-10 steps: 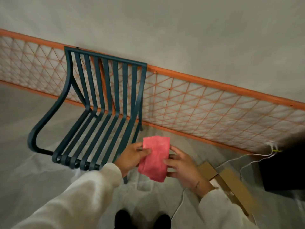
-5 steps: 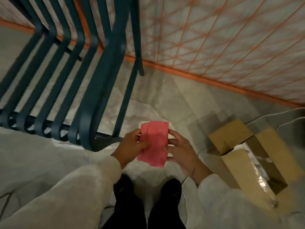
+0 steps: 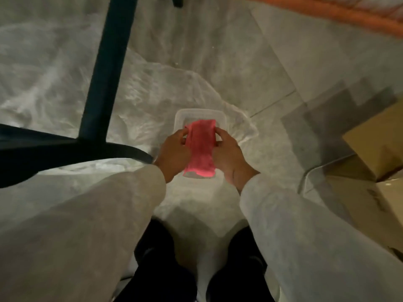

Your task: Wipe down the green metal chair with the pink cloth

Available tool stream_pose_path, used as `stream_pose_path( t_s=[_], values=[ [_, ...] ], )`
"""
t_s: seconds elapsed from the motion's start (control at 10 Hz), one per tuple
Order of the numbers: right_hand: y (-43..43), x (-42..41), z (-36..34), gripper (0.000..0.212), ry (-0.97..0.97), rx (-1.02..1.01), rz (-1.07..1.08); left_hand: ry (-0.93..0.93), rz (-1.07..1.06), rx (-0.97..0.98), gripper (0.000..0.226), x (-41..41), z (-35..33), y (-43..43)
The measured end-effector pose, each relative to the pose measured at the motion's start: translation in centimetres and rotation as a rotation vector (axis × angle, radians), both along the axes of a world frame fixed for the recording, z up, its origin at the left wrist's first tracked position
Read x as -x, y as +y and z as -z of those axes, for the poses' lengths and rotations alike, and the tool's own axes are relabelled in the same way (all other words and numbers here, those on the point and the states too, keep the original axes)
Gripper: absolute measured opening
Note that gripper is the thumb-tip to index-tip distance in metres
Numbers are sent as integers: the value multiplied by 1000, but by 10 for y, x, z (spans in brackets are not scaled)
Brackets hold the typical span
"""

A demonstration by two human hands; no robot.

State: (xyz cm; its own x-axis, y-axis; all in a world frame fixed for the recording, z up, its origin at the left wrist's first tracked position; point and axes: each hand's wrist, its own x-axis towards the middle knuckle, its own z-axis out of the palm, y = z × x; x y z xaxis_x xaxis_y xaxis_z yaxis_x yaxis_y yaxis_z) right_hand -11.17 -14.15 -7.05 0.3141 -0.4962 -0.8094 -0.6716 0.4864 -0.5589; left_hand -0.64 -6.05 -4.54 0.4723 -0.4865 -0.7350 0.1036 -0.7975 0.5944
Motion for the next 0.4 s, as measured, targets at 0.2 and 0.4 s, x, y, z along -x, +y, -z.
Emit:
stream_pose_path(
  t_s=[0.2,0.4],
  values=[
    [9,-23,14,58,62,-17,-37,-2,121,-36,49,5,22,-8],
    [1,-4,-11,55,105,-10,-78,-73,252,-97,52,-2,3,-13]
  ],
)
